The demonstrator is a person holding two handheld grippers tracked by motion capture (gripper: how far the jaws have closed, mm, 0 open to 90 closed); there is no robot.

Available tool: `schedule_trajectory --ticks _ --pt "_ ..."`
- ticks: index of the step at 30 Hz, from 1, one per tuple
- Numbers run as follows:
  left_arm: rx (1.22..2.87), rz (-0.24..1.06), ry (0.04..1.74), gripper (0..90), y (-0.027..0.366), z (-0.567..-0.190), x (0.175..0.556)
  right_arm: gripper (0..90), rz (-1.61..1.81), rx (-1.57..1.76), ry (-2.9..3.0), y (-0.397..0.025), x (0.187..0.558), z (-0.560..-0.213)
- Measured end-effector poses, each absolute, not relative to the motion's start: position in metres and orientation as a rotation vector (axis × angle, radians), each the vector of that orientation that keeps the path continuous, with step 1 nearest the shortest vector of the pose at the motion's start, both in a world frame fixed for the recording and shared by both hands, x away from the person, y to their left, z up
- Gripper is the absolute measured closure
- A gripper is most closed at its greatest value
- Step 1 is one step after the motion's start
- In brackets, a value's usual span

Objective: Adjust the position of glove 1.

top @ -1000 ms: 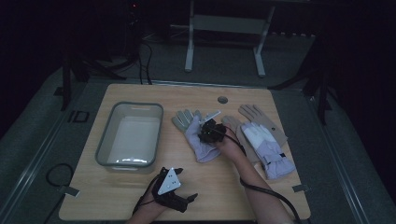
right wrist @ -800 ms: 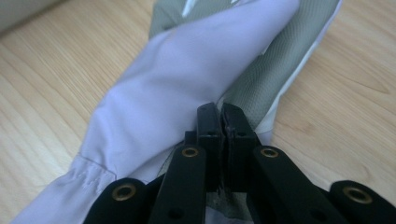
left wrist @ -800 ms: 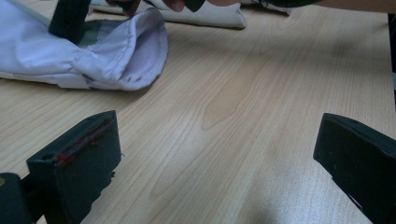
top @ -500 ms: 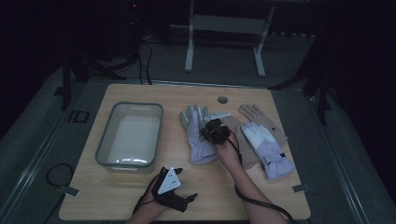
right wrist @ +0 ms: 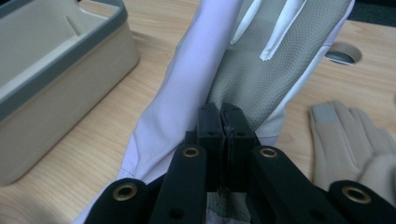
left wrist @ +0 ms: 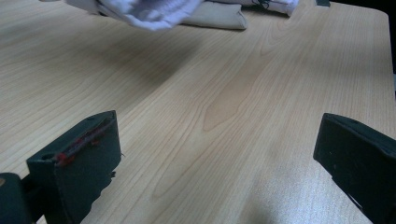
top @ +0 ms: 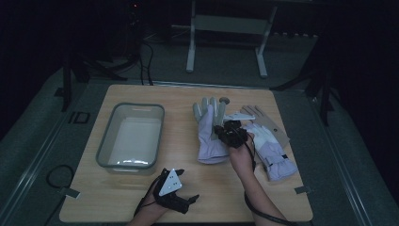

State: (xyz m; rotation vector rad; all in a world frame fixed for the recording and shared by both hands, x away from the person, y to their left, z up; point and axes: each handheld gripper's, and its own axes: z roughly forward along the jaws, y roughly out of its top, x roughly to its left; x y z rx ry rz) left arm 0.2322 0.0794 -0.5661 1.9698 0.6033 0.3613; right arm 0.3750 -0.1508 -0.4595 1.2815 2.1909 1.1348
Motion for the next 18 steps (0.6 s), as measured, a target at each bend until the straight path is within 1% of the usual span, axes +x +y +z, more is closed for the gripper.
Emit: schedule_trajectory --ticks 7,12,18 --pt "1.979 0.363 0.6 1.0 0.079 -0.566 0.232 87.6 1.151 1.358 2.19 -0.162 0.373 -0.48" --pt "1.981 0.359 0.597 1.0 0.078 -0.566 0.232 87.5 1.1 1.362 2.236 -0.155 0.384 -0.503" --pt "1.983 0.358 0.595 1.0 0.078 -0.566 0.232 87.5 1.06 1.388 2.262 -0.153 0.393 -0.52"
